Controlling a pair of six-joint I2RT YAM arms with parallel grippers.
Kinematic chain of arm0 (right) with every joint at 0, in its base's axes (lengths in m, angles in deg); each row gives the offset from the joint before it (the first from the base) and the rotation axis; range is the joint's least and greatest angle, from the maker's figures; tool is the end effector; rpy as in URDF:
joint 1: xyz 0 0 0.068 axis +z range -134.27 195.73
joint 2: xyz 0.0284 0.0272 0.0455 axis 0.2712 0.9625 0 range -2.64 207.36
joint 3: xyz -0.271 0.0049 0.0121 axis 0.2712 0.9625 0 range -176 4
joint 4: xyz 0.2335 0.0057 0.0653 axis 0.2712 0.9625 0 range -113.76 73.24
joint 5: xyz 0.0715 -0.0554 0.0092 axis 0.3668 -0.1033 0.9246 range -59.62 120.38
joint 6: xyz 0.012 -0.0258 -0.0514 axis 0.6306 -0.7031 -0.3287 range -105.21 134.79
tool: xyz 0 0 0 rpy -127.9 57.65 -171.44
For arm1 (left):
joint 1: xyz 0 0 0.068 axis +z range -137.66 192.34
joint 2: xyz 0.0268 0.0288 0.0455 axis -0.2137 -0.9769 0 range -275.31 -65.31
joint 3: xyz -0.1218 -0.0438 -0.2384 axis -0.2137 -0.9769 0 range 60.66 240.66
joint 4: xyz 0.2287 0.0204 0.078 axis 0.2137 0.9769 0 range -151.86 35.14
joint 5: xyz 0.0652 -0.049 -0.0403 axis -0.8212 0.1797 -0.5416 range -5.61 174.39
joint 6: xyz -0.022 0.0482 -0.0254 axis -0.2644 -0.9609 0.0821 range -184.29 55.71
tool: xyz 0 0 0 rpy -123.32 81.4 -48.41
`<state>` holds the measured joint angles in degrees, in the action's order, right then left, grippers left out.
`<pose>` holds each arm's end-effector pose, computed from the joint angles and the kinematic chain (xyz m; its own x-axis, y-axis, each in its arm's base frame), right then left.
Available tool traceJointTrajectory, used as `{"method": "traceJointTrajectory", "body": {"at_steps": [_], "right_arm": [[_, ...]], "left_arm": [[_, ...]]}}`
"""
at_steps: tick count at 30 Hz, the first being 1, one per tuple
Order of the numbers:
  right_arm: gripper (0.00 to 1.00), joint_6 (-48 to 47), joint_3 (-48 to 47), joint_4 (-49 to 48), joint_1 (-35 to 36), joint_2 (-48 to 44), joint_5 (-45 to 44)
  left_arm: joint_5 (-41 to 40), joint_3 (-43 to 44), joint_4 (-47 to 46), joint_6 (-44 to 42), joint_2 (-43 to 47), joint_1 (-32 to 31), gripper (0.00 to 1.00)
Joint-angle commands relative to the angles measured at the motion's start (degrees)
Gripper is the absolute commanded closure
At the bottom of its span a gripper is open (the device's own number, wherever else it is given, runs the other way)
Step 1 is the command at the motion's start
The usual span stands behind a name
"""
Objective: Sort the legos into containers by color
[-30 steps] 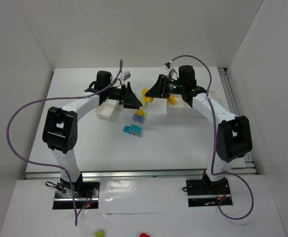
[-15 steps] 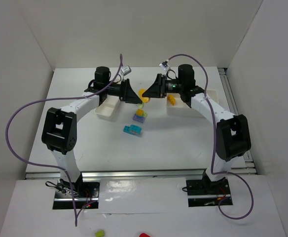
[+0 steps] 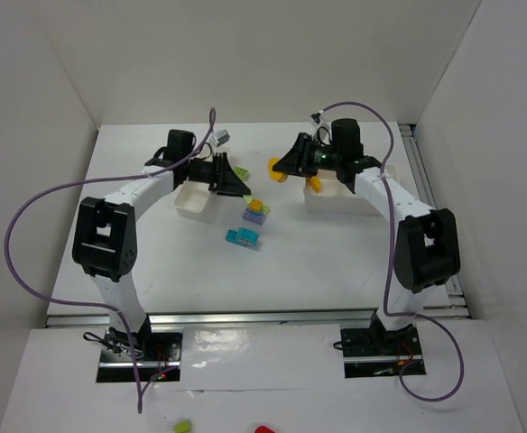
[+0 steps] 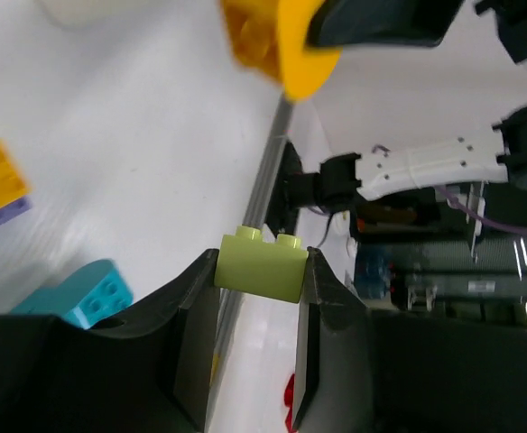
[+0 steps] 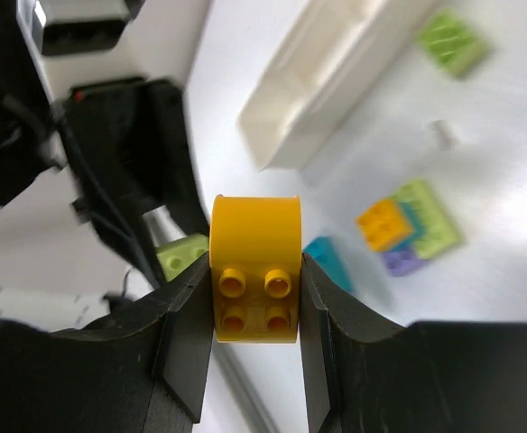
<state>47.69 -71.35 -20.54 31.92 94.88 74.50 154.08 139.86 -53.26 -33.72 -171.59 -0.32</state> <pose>0.3563 0.1342 0.2996 -0.7825 0.1790 -0.5963 -0.4514 0.4965 0.7414 0.3748 -0.1252 0.2647 -0.9066 0.0228 -0.4213 0.4162 0.2129 -0.8840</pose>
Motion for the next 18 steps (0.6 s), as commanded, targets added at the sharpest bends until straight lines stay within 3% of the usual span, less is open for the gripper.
{"method": "traceJointTrajectory", "body": {"at_steps": [1,5,9,12,18], "right_arm": [[0.67,-1.00,-2.07,2.92,-0.89,-3.38,-11.75],[0.67,-1.00,-2.61,6.17,-0.89,-3.91,-20.37],[0.67,-2.57,-4.80,11.80,-0.89,-3.91,-28.89],[0.67,-3.11,-4.80,13.39,-0.89,-3.91,-30.93],[0.64,-4.25,-5.51,16.90,-0.89,-4.44,-36.99]], "left_arm": [[-3.67,-1.85,8.62,-6.22,3.62,3.61,1.00],[-14.20,-0.72,14.50,-7.63,5.02,6.77,1.00],[-46.74,4.81,25.22,-4.29,5.03,8.01,1.00],[-56.82,7.72,28.57,-4.29,3.10,8.01,1.00],[-66.43,9.13,29.63,-1.57,-0.24,7.48,1.00]]}}
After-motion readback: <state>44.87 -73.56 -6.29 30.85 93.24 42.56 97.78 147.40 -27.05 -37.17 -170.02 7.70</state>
